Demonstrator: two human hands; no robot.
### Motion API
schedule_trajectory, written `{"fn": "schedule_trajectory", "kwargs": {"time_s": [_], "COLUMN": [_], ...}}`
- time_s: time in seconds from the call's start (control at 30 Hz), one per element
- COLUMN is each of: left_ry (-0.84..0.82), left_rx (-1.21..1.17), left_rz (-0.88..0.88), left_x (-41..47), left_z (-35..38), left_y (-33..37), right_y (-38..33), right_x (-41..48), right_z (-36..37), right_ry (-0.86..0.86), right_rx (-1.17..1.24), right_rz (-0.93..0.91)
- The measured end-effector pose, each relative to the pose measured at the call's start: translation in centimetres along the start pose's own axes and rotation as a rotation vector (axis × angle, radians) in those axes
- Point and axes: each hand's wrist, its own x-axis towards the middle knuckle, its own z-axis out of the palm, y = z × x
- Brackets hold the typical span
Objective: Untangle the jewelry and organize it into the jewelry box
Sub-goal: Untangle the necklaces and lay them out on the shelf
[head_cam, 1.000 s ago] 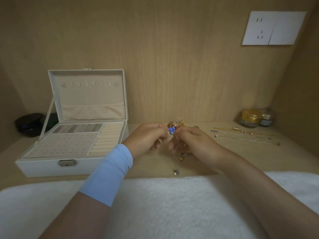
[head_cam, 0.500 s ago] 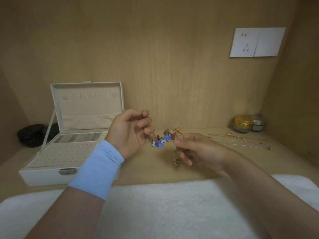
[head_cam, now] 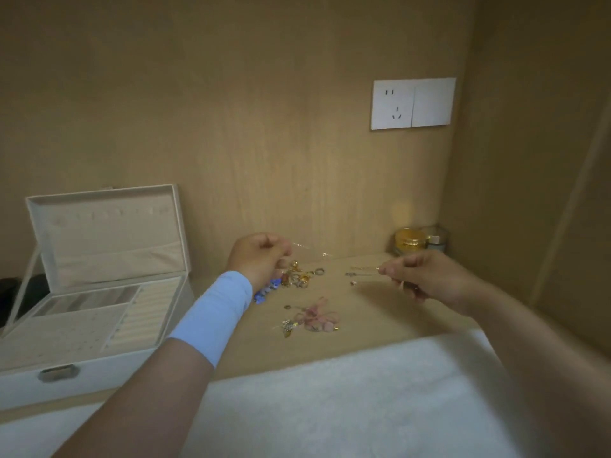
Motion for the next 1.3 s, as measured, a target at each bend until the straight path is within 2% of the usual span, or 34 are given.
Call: {"fn": "schedule_trajectory", "kwargs": {"time_s": [0.07,0.23,0.33,0.43,0.6,0.77,0.87,0.97,1.17,1.3], "left_ry": [-0.018,-0.188,-0.256,-0.308,-0.286,-0.224,-0.336,-0.442,-0.483,-0.495], "left_rx": [0.208,0.753,0.986,1.105,1.118,1.028,0.954,1.016,1.112,0.952], "left_rz": [0.049,0.083,0.116,0.142,0.169,0.263,0.368,0.405,0.392,0.324], "left_x": [0.5,1.8,1.9,2.2,2.6,2.1,1.3,1.0,0.8,0.3], "left_z": [2.1,7.0,9.0,10.0,10.6,10.8,11.1,11.3,11.0,9.5], "left_y": [-0.2,-1.7,-2.0,-2.3,-3.1,-3.4,-4.0,-4.7,-4.4,-3.3], "right_y": [1.7,5.6,7.0,7.5,7.6,6.5,6.1,6.6,6.9,5.6], "right_x": [0.2,0.9,1.1,1.1,1.5,0.8,0.7,0.8,1.0,0.3], "right_z": [-1.7,-4.2,-4.9,-5.4,-5.9,-5.3,-4.1,-3.0,-2.9,-2.0], "right_ry": [0.114,0.296,0.314,0.301,0.279,0.335,0.275,0.219,0.236,0.230], "right_rx": [-0.069,-0.225,-0.409,-0.511,-0.640,-0.788,-0.876,-0.840,-0.864,-1.034], "right_rz": [0.011,0.084,0.142,0.198,0.290,0.209,0.131,0.129,0.127,0.065]}}
